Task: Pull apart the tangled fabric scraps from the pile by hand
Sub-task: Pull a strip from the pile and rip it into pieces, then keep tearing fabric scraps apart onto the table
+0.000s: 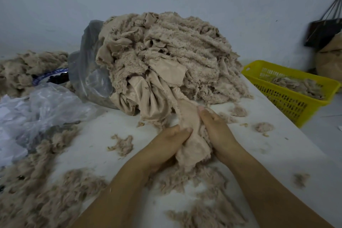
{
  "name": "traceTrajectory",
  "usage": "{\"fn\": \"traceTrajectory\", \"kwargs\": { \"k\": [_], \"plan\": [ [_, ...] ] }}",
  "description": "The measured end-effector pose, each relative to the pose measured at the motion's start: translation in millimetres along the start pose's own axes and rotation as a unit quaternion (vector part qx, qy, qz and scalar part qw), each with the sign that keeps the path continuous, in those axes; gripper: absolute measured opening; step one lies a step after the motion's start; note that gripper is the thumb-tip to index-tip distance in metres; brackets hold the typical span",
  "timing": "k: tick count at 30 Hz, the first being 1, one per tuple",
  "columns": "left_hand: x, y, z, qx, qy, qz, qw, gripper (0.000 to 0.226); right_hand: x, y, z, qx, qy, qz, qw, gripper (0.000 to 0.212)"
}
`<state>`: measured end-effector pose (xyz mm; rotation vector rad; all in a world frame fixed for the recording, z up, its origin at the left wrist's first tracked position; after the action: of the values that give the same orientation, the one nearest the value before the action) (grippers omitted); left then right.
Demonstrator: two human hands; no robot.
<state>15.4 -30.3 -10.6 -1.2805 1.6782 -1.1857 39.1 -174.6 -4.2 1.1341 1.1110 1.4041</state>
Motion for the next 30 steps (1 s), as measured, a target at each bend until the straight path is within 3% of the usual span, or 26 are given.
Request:
{"fn": "traceTrajectory", "kwargs": {
  "k": [2,5,9,13,15,17,19,22,25,30],
  "plan": [
    [-3.3,-2.3,4.9,0.000,-0.064,-0.064,0.996,0.033,2.7,5.0,-3.6,-0.056,0.037,-0.085,0.994,0.036],
    [-13.7,-8.2,9.1,0.030,-0.127,-0.166,0.977,0.044,14.3,4.4,-9.6,-0.136,0.166,-0.179,0.960,0.040],
    [-26.6,-9.3,12.8,-0.036,-0.079,-0.363,0.928,0.041,23.8,0.3,-13.8,-0.130,0.280,-0.194,0.931,0.045],
    [-28.8,-11.8,11.4,-0.051,-0.039,-0.474,0.878,0.029,20.3,-2.5,-15.3,-0.108,0.325,-0.198,0.918,0.047],
    [-28.9,-14.7,10.6,-0.029,-0.046,-0.480,0.876,0.024,19.5,-4.4,-13.7,-0.089,0.299,-0.182,0.932,0.047],
    [-28.1,-16.6,11.2,0.020,-0.092,-0.396,0.913,0.019,16.6,-6.2,-9.2,-0.047,0.225,-0.125,0.965,0.043],
    [-22.5,-16.4,9.3,0.087,-0.176,-0.168,0.966,0.022,14.5,-6.8,-5.7,-0.014,0.160,-0.032,0.986,0.044],
    [-5.2,-12.3,5.5,0.184,-0.170,0.117,0.961,0.027,17.0,-4.7,-4.7,-0.024,0.114,-0.012,0.993,0.042],
    [-1.3,-6.3,6.0,0.223,-0.104,0.211,0.946,0.026,15.9,-6.2,-1.3,-0.016,0.063,-0.011,0.998,0.033],
    [-0.3,-4.6,8.8,0.204,-0.053,0.242,0.947,0.028,12.9,-6.3,3.9,-0.011,-0.031,-0.005,0.999,0.036]
  ]
}}
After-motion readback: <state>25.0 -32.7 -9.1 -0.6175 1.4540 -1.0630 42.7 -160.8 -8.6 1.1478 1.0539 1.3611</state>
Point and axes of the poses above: each hand's wrist, its own z-axis towards the middle knuckle, its own x-axis out of the palm, y = z × x, the point moved 2 cm from there along z, towards the middle knuckle, and after that the axes turned 11 degrees about -x, right-handed, at the moved point
